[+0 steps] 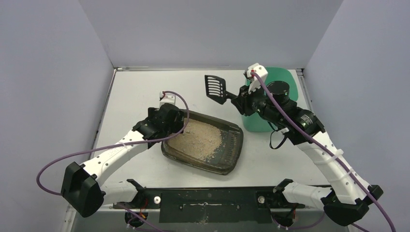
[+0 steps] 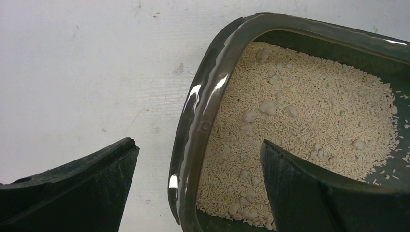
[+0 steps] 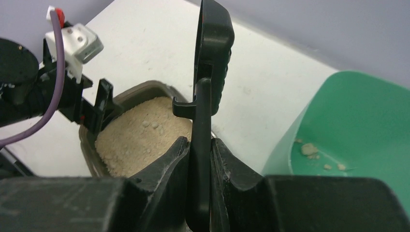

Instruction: Clean the litter box

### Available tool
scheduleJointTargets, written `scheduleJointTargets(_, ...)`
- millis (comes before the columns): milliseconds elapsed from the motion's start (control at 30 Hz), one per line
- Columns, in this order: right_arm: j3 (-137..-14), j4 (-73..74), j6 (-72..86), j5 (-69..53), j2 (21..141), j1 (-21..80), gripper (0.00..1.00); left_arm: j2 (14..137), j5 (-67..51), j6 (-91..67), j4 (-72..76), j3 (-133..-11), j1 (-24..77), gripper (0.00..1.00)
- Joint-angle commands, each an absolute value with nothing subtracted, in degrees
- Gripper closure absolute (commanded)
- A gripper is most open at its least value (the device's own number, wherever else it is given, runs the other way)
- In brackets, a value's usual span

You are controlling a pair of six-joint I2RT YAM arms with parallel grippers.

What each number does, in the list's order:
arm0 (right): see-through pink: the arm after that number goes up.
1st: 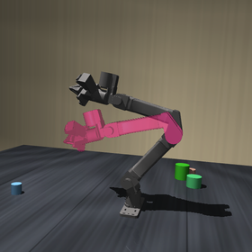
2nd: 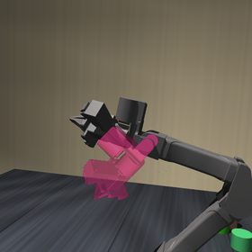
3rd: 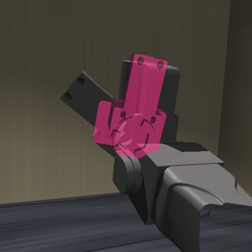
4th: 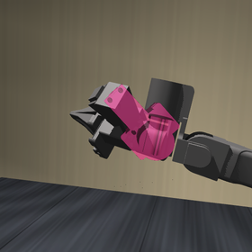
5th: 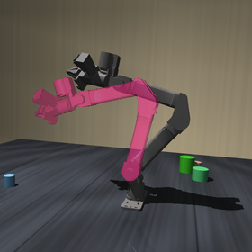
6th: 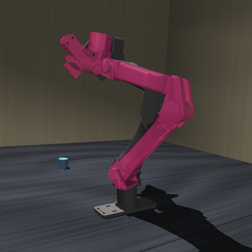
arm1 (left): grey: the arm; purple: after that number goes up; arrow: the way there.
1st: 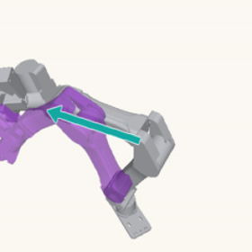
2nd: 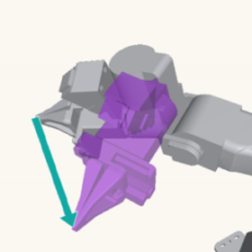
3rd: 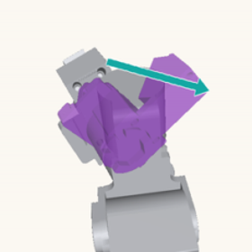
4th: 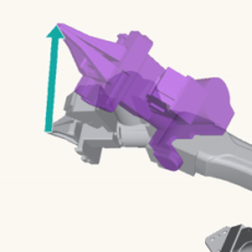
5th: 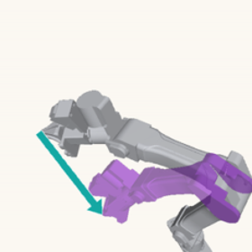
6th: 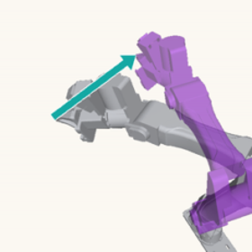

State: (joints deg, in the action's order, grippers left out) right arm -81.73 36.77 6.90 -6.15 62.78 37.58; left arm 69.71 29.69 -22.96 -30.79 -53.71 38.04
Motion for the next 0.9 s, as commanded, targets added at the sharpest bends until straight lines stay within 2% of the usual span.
scheduleJointTargets(0, -79.4, 35.5, 10.5, -12.4, 63.6, 37.7, 1.00, 70.7, 25.2, -26.3, -30.8, -53.1, 34.9, 0.07)
scheduleJointTargets(333, -70.9, 38.3, 14.9, -19.4, 65.3, 36.1, 1.00, 77.0, 22.7, -27.3, -30.3, -53.2, 33.0, 0.20)
scheduleJointTargets(500, -66.2, 38.2, 18.1, -26.3, 66.7, 32.7, 1.00, 80.1, 22.7, -27.0, -30.7, -53.8, 32.1, 0.34)
scheduleJointTargets(667, -62.8, 37.2, 20.1, -32.3, 67.1, 29.0, 1.00, 81.3, 22.3, -26.9, -30.6, -54.1, 31.6, 0.56)
scheduleJointTargets(867, -59.9, 35.6, 20.8, -34.4, 67.8, 28.7, 1.00, 81.6, 22.2, -26.6, -30.6, -54.5, 31.1, 0.87)
